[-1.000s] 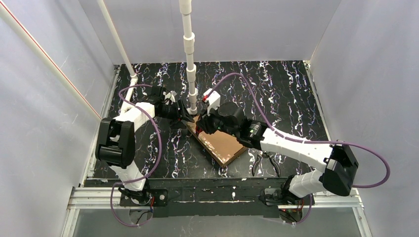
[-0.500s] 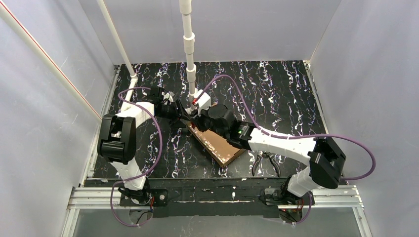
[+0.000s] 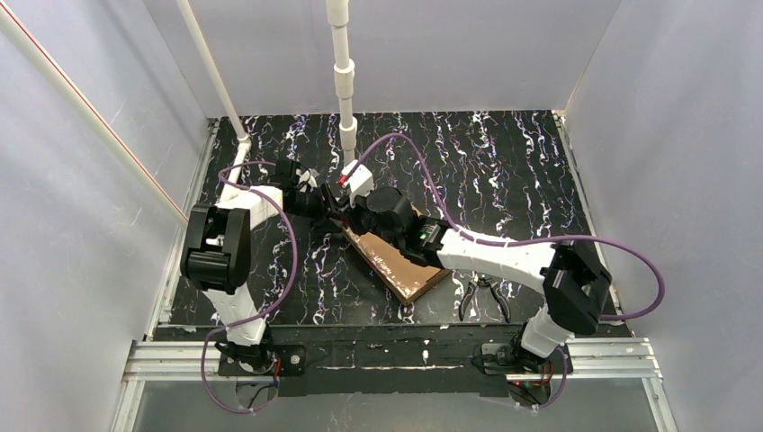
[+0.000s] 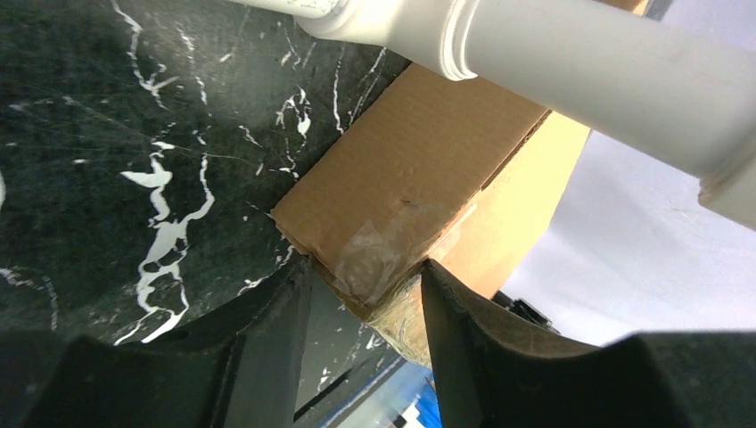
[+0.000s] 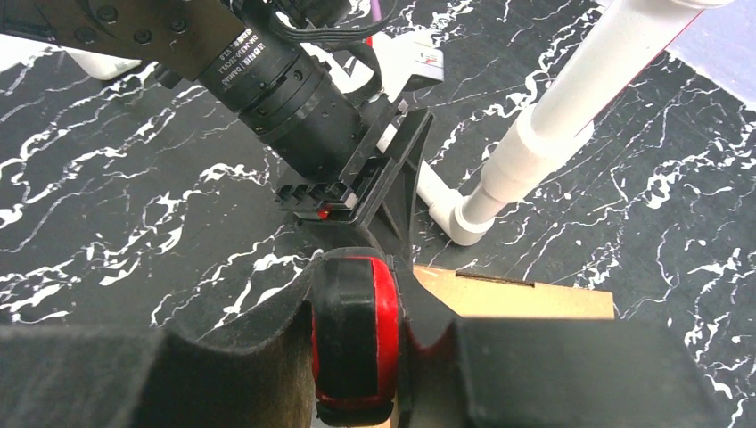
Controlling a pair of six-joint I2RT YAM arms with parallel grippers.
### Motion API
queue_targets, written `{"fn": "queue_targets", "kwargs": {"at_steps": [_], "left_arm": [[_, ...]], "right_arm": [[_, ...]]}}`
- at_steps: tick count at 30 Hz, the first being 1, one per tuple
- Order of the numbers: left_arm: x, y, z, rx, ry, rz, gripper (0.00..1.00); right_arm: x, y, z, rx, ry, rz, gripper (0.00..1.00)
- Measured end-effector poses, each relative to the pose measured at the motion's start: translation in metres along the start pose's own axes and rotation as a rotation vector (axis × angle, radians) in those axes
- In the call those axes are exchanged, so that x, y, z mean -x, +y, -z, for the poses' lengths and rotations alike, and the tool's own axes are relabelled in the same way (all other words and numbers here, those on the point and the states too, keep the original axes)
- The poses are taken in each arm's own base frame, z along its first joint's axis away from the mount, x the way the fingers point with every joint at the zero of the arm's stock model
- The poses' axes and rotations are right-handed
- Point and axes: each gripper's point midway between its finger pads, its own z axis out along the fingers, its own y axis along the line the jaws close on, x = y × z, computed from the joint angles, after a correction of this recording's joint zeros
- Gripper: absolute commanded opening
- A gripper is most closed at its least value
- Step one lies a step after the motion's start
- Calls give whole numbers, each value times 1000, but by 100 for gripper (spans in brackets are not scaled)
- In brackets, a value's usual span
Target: Unpack the express box
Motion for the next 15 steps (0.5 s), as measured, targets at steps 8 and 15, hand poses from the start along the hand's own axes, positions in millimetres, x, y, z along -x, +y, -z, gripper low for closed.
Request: {"fn": "queue_targets", "kwargs": {"at_steps": [8, 15], "left_arm": [[-2, 1, -3, -12, 18, 17, 45], [-2, 1, -3, -12, 19, 17, 45]], "right_arm": [[-2, -2, -9, -36, -11, 48, 1], [3, -3, -11, -54, -84, 49, 1]]}}
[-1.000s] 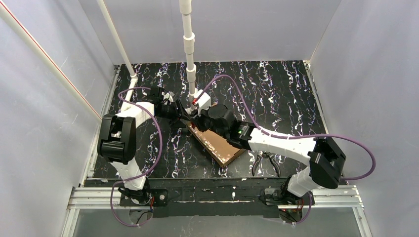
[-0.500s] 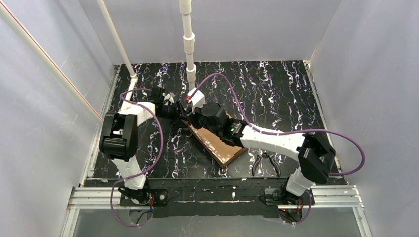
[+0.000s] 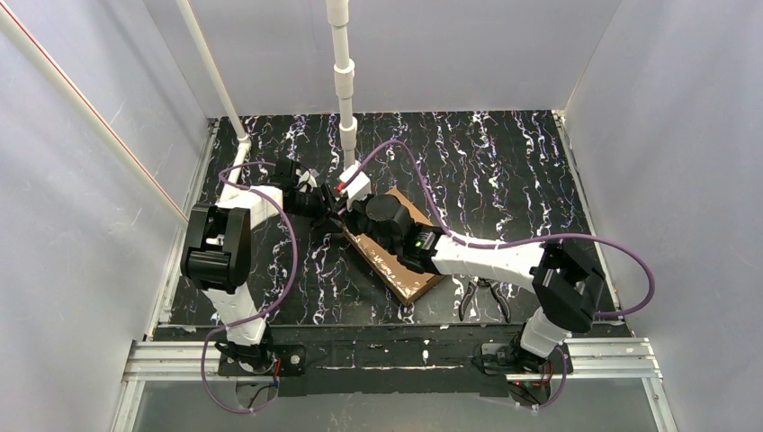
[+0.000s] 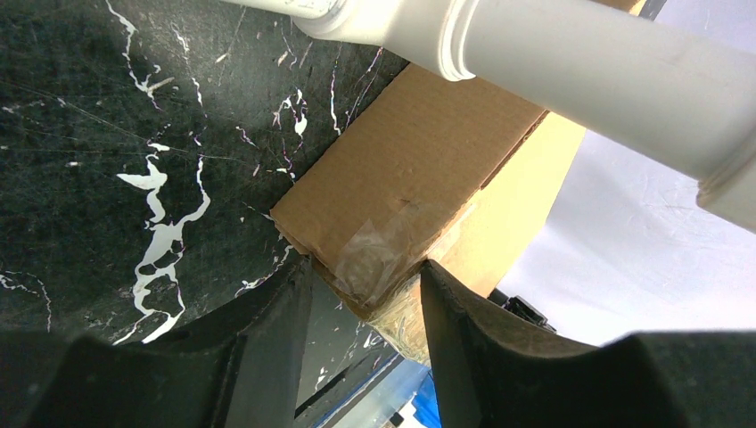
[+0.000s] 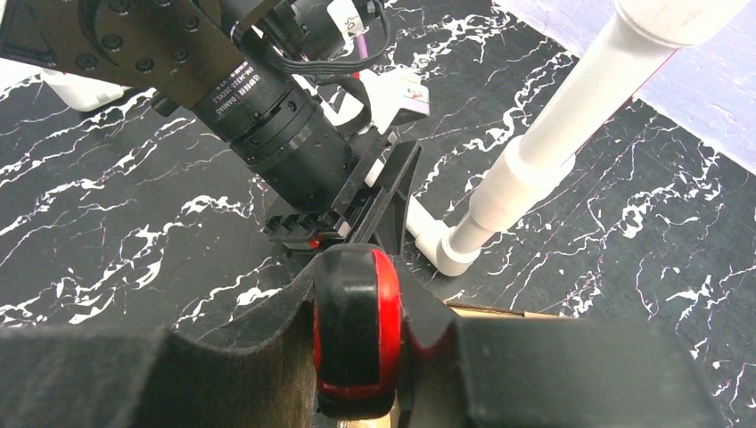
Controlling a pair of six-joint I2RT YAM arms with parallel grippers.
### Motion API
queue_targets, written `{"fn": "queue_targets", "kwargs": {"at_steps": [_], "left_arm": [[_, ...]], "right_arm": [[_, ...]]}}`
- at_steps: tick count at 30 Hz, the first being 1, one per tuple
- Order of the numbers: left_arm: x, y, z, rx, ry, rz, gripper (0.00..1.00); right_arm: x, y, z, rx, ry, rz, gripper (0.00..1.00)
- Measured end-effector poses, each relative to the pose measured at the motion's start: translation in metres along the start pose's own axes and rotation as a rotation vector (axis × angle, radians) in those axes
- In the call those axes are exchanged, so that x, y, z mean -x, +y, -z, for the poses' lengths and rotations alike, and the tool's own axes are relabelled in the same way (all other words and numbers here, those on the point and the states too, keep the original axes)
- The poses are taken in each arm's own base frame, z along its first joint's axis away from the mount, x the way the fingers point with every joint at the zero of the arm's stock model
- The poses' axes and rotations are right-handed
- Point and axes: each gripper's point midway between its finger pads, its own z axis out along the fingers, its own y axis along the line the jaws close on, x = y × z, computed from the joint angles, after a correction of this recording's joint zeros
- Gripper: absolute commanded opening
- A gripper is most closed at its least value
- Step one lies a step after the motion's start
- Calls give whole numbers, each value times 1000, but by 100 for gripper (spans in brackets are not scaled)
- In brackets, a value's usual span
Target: Unpack the express box
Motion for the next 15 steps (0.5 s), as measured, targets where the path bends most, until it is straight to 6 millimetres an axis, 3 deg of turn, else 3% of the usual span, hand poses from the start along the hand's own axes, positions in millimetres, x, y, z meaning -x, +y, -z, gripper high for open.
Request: {"fn": "queue_targets", "kwargs": {"at_steps": [9, 15], "left_arm": [[0, 0, 0, -1, 2, 1, 45], [-1, 0, -1, -7, 6, 2, 45]], "right_arm": [[4, 0, -6, -18, -39, -5, 1], [-4, 2, -10, -18, -38, -3, 1]]}}
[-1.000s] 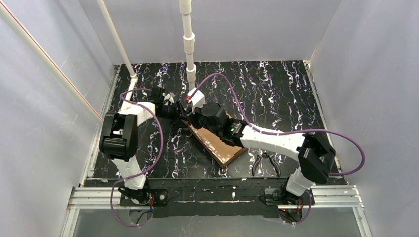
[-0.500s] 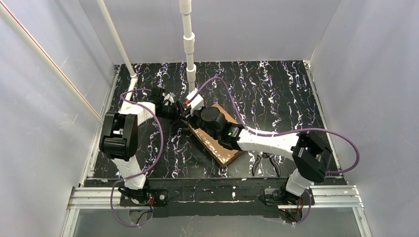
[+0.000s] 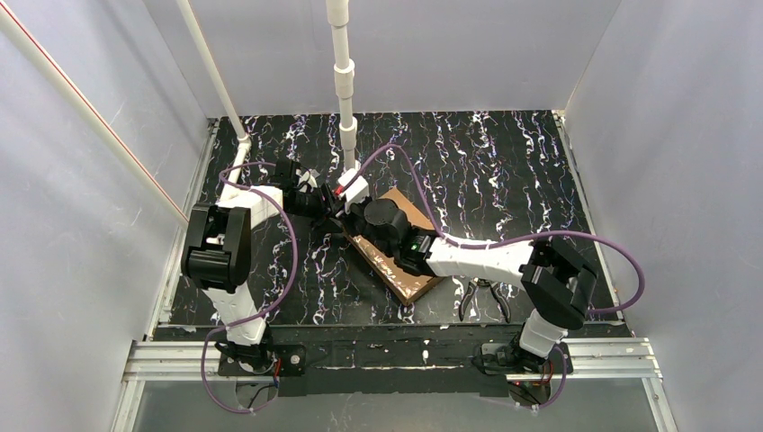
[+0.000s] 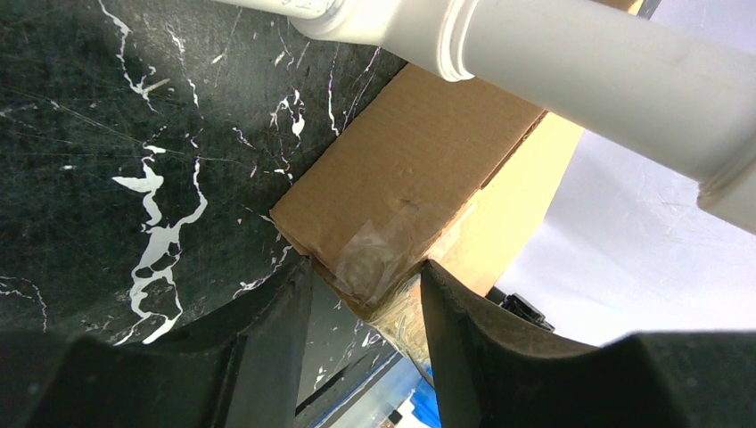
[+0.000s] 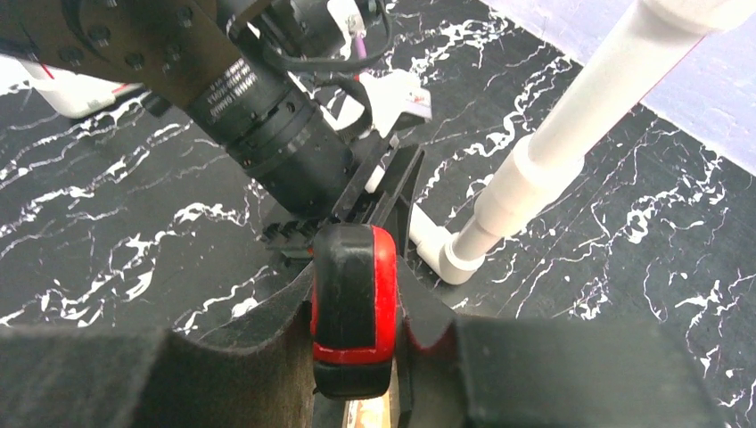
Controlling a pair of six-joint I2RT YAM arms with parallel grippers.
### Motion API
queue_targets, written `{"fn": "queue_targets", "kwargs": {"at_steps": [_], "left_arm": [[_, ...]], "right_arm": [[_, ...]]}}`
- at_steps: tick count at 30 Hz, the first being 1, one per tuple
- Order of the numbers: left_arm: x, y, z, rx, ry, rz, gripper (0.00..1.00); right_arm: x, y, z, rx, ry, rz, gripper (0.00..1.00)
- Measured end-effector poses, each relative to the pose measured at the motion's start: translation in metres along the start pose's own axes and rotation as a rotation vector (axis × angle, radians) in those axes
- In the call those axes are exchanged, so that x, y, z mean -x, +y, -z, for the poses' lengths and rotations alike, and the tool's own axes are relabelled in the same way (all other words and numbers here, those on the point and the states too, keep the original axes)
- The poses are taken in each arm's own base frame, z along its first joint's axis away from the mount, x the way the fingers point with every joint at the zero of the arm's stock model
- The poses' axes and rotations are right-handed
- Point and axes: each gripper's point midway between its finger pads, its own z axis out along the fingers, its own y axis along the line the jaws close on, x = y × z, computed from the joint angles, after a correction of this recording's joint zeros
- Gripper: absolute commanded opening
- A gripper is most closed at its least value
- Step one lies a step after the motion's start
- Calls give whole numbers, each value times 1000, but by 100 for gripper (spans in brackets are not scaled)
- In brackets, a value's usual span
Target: Unpack the express box
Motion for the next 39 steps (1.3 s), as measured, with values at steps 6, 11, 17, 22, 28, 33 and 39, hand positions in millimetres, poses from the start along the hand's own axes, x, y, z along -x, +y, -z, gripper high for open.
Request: {"fn": "queue_targets", "kwargs": {"at_steps": [6, 11, 17, 22, 28, 33, 39], "left_arm": [[-1, -1, -1, -8, 7, 2, 45], [-1, -1, -1, -12, 10, 6, 45], [-1, -1, -1, -13, 13, 7, 45], [-1, -1, -1, -14, 13, 7, 45], [-1, -1, -1, -15, 14, 8, 53], [1, 1, 1, -14, 8, 6, 61], [3, 0, 1, -21, 3, 6, 63]], "right_arm": [[-20, -1, 4, 1, 24, 15, 1], [-20, -2, 7, 0, 1, 10, 1], [-19, -5, 11, -16, -17, -5, 1], [-6, -8, 14, -28, -49, -26, 1], [2, -9, 14, -37, -88, -44, 1], [0, -10, 16, -44, -109, -53, 1], [2, -10, 13, -51, -134, -62, 1]]}}
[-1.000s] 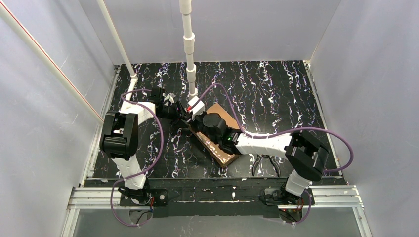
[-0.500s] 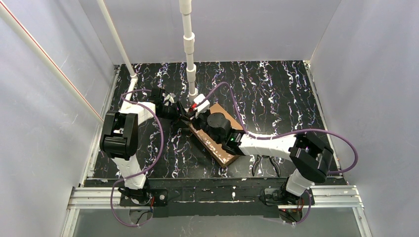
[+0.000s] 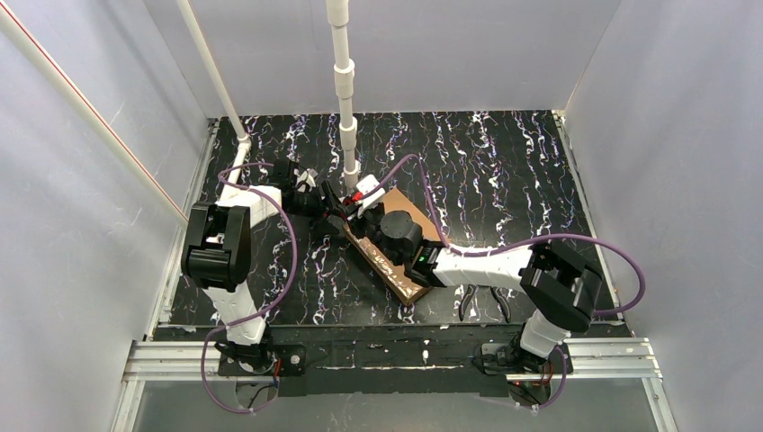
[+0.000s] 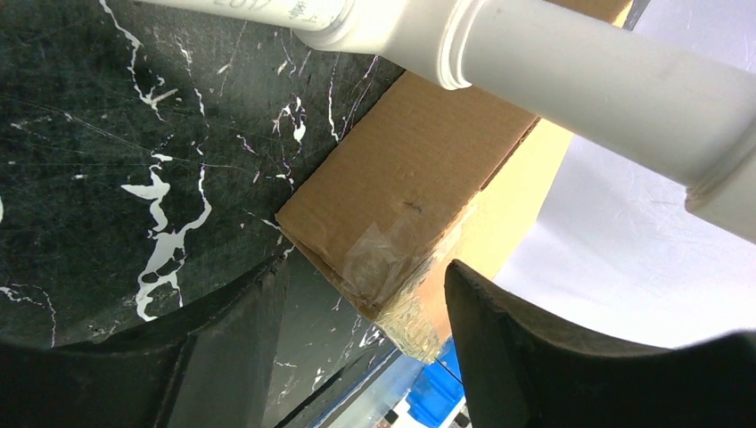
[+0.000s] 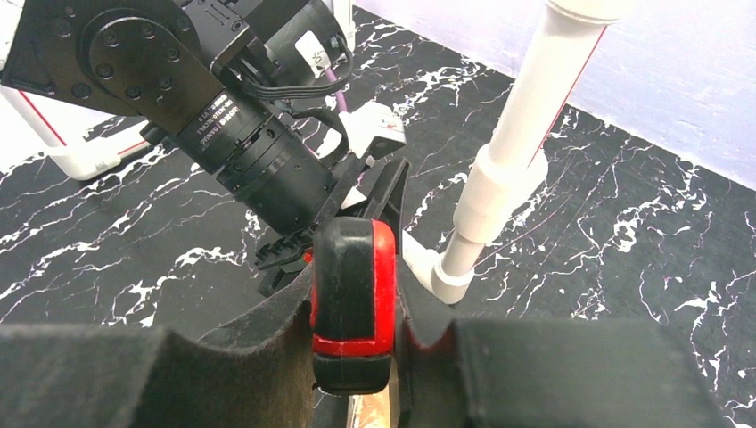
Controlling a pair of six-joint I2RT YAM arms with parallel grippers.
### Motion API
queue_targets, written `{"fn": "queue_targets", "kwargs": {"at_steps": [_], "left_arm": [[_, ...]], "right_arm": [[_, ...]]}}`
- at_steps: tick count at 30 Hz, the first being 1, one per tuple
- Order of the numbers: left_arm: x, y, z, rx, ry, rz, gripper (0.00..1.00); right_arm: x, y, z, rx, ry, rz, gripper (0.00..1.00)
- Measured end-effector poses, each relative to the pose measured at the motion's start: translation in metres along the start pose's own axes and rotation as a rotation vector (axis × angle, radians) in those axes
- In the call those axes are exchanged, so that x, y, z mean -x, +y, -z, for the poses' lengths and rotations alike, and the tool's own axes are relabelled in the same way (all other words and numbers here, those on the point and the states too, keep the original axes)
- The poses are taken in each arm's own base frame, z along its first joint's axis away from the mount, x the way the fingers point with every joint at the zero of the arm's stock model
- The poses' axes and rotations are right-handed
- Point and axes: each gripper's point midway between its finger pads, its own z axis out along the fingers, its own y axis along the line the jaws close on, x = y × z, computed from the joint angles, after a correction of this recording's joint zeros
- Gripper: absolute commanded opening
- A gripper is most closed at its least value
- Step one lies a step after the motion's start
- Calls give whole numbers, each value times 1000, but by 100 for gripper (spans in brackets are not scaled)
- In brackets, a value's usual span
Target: Unpack the express box
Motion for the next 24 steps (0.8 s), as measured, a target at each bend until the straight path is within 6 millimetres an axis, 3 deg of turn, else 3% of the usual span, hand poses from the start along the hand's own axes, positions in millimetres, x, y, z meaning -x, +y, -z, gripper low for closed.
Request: {"fn": "queue_targets", "kwargs": {"at_steps": [10, 16, 24], "left_arm": [[1, 2, -5, -13, 14, 23, 52], [1, 0, -5, -25, 17, 25, 51], [1, 0, -5, -27, 19, 25, 51]], "right_arm": [[-10, -1, -4, -20, 6, 2, 1], [-21, -1, -6, -28, 30, 8, 1], [-21, -1, -6, -28, 30, 1, 1]]}}
